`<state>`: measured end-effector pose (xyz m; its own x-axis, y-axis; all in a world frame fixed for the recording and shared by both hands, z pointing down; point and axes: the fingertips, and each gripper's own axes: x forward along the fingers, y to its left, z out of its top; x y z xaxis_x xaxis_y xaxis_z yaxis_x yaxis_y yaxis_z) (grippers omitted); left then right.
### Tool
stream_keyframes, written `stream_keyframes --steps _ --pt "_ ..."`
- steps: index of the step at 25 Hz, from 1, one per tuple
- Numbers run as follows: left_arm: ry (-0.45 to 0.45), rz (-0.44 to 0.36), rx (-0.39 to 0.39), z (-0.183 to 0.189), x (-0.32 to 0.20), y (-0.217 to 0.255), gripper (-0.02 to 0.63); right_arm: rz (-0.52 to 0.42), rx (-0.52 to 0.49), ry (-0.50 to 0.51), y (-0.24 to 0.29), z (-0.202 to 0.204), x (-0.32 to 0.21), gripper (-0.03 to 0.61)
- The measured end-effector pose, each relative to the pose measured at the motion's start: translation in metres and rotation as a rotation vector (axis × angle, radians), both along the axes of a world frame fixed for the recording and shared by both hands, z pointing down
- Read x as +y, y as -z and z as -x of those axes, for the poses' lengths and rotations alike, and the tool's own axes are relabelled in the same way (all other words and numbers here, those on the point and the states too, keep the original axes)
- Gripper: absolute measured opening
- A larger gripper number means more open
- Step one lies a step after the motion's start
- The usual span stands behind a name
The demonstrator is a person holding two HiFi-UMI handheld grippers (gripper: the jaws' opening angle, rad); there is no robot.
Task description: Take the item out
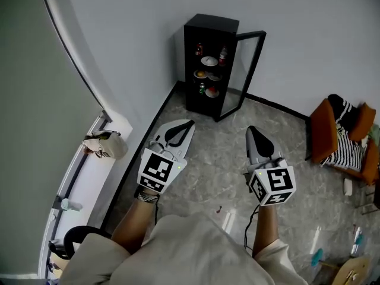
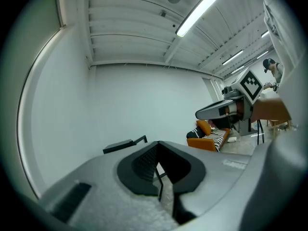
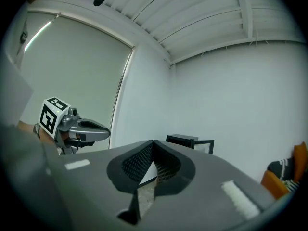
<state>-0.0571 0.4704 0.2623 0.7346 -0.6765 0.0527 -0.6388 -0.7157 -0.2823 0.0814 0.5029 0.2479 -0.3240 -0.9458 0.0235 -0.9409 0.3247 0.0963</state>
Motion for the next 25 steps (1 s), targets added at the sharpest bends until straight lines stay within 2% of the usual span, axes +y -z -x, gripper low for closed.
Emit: stream_keyframes --steps 7,13,19,25 --pt "0.018 0.019 -0.010 -0.024 -0.001 -0.012 0.005 0.003 -0.029 0.035 -0.012 -0.031 -0.007 0.005" --pt "0.042 0.046 -0.014 -0.029 -0.030 -0.017 0.005 0.017 -0.020 0.082 -0.014 -0.036 -0.034 0.005" --pt "0.027 0.048 -0.009 -0.034 -0.088 -0.029 0.005 0.042 -0.054 0.109 -0.030 -0.039 -0.092 0.005" --pt "0.007 0.004 -0.038 -0.038 -0.189 -0.030 0.005 0.021 -0.051 0.071 -0.027 -0.047 -0.188 0.003"
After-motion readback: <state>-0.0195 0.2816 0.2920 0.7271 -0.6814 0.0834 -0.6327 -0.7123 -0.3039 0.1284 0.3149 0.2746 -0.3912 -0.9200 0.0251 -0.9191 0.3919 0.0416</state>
